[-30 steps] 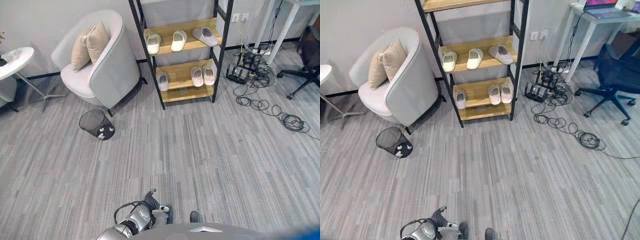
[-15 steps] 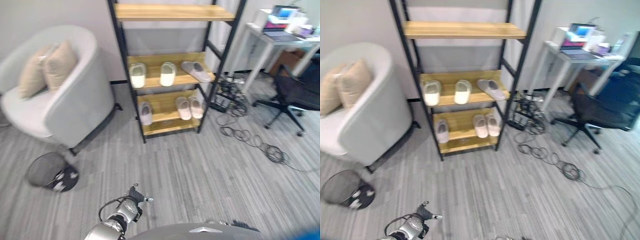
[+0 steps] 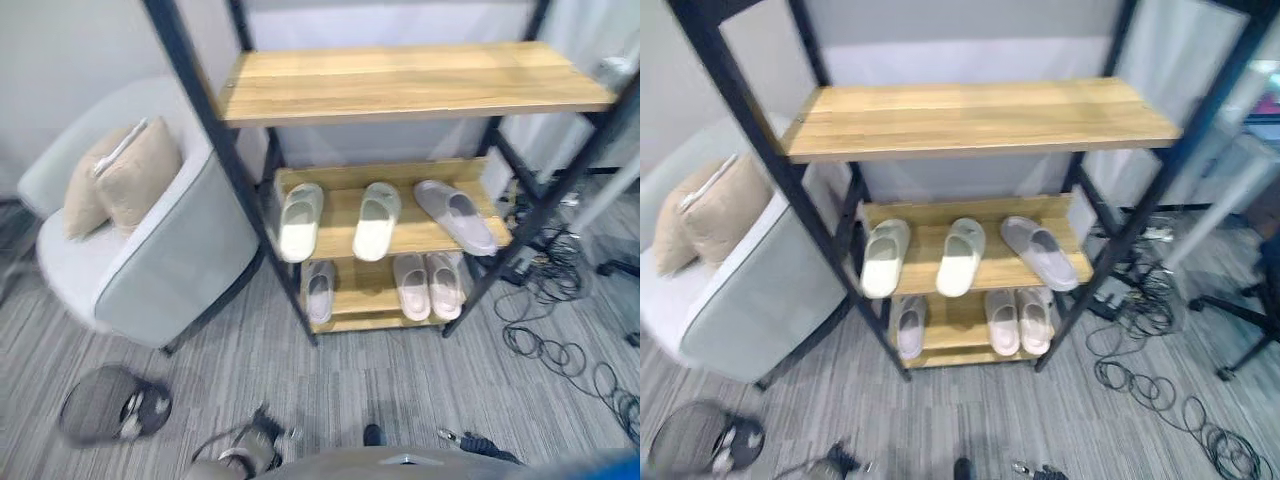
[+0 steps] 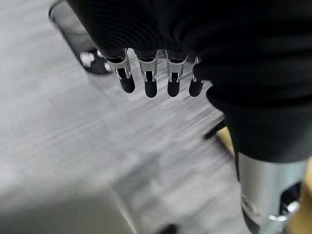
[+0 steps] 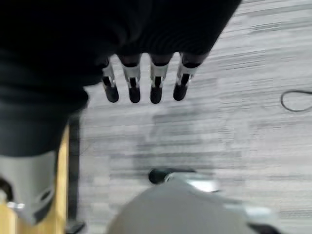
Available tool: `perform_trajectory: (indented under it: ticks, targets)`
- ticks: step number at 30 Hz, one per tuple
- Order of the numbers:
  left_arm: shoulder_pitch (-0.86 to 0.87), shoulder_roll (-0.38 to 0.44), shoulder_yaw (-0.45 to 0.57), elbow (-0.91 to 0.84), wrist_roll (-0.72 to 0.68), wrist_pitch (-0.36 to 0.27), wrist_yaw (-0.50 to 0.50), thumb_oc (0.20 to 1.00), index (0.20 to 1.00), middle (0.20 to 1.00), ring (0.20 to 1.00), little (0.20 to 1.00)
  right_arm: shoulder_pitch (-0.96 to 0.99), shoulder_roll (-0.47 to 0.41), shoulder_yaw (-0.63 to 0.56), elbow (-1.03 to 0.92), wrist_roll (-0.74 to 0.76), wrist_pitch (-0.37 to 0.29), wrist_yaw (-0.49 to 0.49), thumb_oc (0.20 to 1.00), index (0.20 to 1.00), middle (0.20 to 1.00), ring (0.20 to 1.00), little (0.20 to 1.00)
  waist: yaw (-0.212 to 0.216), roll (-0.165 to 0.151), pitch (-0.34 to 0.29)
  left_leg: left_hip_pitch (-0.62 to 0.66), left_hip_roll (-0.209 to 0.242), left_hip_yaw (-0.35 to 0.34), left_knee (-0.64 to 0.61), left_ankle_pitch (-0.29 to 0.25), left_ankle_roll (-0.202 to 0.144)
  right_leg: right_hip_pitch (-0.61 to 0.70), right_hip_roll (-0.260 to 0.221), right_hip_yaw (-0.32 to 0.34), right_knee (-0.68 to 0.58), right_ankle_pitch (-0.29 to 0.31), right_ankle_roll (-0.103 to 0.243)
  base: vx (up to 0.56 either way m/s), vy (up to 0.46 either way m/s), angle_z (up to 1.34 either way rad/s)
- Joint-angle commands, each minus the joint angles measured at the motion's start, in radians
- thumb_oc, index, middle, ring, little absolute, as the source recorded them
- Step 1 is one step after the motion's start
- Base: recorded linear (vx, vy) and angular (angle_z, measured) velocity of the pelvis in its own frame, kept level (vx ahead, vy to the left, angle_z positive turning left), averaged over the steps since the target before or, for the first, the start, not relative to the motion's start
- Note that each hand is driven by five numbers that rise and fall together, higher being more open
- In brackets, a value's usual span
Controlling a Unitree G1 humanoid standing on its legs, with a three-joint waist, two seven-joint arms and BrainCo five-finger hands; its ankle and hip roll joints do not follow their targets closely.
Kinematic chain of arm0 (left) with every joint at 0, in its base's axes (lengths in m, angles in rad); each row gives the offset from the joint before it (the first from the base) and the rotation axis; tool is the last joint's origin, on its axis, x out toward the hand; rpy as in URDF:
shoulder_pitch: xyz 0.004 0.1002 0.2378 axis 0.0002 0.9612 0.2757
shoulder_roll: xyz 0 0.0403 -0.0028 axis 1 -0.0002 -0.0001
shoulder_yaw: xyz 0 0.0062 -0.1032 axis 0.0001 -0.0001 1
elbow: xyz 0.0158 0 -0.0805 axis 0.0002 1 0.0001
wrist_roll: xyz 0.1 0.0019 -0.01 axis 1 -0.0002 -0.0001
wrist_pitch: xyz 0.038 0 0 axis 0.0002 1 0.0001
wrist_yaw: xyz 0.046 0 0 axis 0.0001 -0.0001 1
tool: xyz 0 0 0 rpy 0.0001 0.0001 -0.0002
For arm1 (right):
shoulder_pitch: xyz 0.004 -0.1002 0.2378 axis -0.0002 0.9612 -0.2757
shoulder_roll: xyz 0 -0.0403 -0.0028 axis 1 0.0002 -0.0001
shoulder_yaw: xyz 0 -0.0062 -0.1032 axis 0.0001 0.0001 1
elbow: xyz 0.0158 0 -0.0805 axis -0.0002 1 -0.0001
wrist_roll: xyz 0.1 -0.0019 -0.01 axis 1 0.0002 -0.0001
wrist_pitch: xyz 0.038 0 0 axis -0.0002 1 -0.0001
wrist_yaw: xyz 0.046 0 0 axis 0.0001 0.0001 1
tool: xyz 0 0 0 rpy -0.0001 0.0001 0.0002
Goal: Arrange the slippers neatly on the shoe rack.
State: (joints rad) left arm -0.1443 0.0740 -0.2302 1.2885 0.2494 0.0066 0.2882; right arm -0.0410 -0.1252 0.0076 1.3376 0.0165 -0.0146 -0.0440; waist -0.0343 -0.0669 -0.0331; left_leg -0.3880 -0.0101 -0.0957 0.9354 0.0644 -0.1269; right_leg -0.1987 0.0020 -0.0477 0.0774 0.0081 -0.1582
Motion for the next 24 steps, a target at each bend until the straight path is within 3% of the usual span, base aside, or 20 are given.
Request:
perform_trajectory:
  ticks: [1, 2, 4, 7, 13, 16, 17, 18, 19, 21, 22, 24]
  targets:
    - [0.055, -0.013, -0.056, 0.058, 0.011, -0.016, 0.029, 1.000, 1.000, 1.000, 1.000, 1.000, 0.038, 0.031, 0.001, 0.043, 0.018, -0.014, -0.014, 1.000, 1.000, 1.000, 1.000, 1.000, 0.010, 0.005, -0.023, 0.175, 0.001, 0.060, -0.583, -0.180, 0.076, 0.052, -0.099, 0.022, -0.008, 0.029, 0.146, 0.22, -0.060, 0.31]
    - [0.058, -0.007, -0.055, 0.050, 0.013, -0.016, 0.039, 1.000, 1.000, 1.000, 1.000, 1.000, 0.042, 0.039, 0.003, 0.042, 0.030, -0.016, -0.004, 1.000, 1.000, 1.000, 1.000, 1.000, 0.023, 0.015, -0.020, 0.186, -0.022, 0.058, -0.683, -0.157, 0.086, 0.072, -0.081, 0.021, -0.004, 0.020, 0.144, 0.20, -0.011, 0.08]
    - [0.065, -0.006, -0.057, 0.090, 0.011, -0.016, 0.063, 1.000, 1.000, 1.000, 1.000, 1.000, 0.040, 0.051, 0.032, 0.040, 0.012, -0.024, -0.016, 1.000, 1.000, 1.000, 1.000, 1.000, 0.036, 0.016, -0.019, 0.224, -0.059, -0.027, -0.751, -0.138, 0.101, 0.114, -0.058, 0.049, -0.024, 0.019, 0.144, 0.16, -0.009, -0.09]
    - [0.100, 0.021, -0.023, 0.149, -0.010, -0.009, 0.090, 1.000, 1.000, 1.000, 1.000, 1.000, 0.078, 0.083, 0.039, 0.059, 0.007, -0.028, -0.013, 1.000, 1.000, 1.000, 1.000, 1.000, 0.044, 0.011, -0.057, 0.331, -0.056, -0.057, -0.873, -0.114, 0.141, 0.182, -0.043, 0.073, -0.085, 0.026, 0.147, 0.19, 0.047, -0.75]
    - [0.116, 0.025, -0.002, 0.164, -0.030, -0.031, 0.130, 1.000, 1.000, 1.000, 1.000, 1.000, 0.115, 0.103, 0.030, 0.111, 0.004, -0.013, 0.000, 1.000, 1.000, 1.000, 1.000, 1.000, 0.048, 0.008, -0.084, 0.384, -0.054, -0.050, -0.920, -0.119, 0.167, 0.211, -0.048, 0.090, -0.112, 0.025, 0.161, 0.07, 0.088, -0.11]
    - [0.098, 0.020, -0.017, 0.153, -0.029, -0.029, 0.128, 1.000, 1.000, 1.000, 1.000, 1.000, 0.107, 0.102, 0.035, 0.100, -0.005, -0.017, 0.002, 1.000, 1.000, 1.000, 1.000, 1.000, 0.044, 0.012, -0.077, 0.376, -0.054, -0.041, -0.916, -0.118, 0.176, 0.168, -0.048, 0.094, -0.052, 0.019, 0.178, -0.09, 0.064, -0.15]
    - [0.074, 0.017, -0.032, 0.144, -0.025, -0.025, 0.115, 1.000, 1.000, 1.000, 1.000, 1.000, 0.089, 0.098, 0.041, 0.089, -0.011, -0.022, -0.007, 1.000, 1.000, 1.000, 1.000, 1.000, 0.042, 0.022, -0.067, 0.343, -0.044, -0.029, -0.895, -0.119, 0.189, 0.120, -0.035, 0.095, 0.044, -0.042, 0.203, -0.16, 0.002, -0.23]
    - [0.064, 0.017, -0.039, 0.136, -0.021, -0.026, 0.111, 1.000, 1.000, 1.000, 1.000, 1.000, 0.083, 0.102, 0.042, 0.080, -0.011, -0.026, -0.006, 1.000, 1.000, 1.000, 1.000, 1.000, 0.040, 0.024, -0.064, 0.337, -0.039, -0.028, -0.890, -0.118, 0.186, 0.107, -0.041, 0.092, 0.067, -0.049, 0.211, -0.23, -0.109, -0.37]
    - [0.055, 0.026, -0.039, 0.134, -0.019, -0.021, 0.114, 1.000, 1.000, 1.000, 1.000, 1.000, 0.072, 0.101, 0.039, 0.071, -0.007, -0.027, -0.002, 1.000, 1.000, 1.000, 1.000, 1.000, 0.040, 0.031, -0.061, 0.320, -0.020, -0.025, -0.881, -0.119, 0.180, 0.089, -0.094, 0.076, 0.080, -0.044, 0.230, -0.11, -0.213, -0.40]
    - [0.050, 0.032, -0.028, 0.141, -0.023, -0.018, 0.118, 1.000, 1.000, 1.000, 1.000, 1.000, 0.067, 0.099, 0.038, 0.070, -0.007, -0.025, 0.005, 1.000, 1.000, 1.000, 1.000, 1.000, 0.037, 0.040, -0.056, 0.318, 0.000, -0.038, -0.873, -0.127, 0.167, 0.089, -0.160, 0.071, 0.078, -0.020, 0.233, -0.04, -0.251, -0.25]
    - [0.056, 0.037, -0.026, 0.144, -0.027, -0.014, 0.118, 1.000, 1.000, 1.000, 1.000, 1.000, 0.061, 0.096, 0.034, 0.071, -0.005, -0.024, 0.008, 1.000, 1.000, 1.000, 1.000, 1.000, 0.030, 0.039, -0.056, 0.327, -0.002, -0.058, -0.872, -0.134, 0.154, 0.092, -0.175, 0.154, 0.077, 0.015, 0.246, 0.06, -0.202, -0.09]
    - [0.066, 0.041, -0.037, 0.149, -0.017, -0.012, 0.119, 1.000, 1.000, 1.000, 1.000, 1.000, 0.065, 0.096, 0.035, 0.071, -0.007, -0.021, 0.006, 1.000, 1.000, 1.000, 1.000, 1.000, 0.032, 0.025, -0.063, 0.339, -0.008, -0.062, -0.878, -0.138, 0.141, 0.124, -0.160, 0.189, 0.034, -0.018, 0.254, 0.06, -0.192, 0.44]
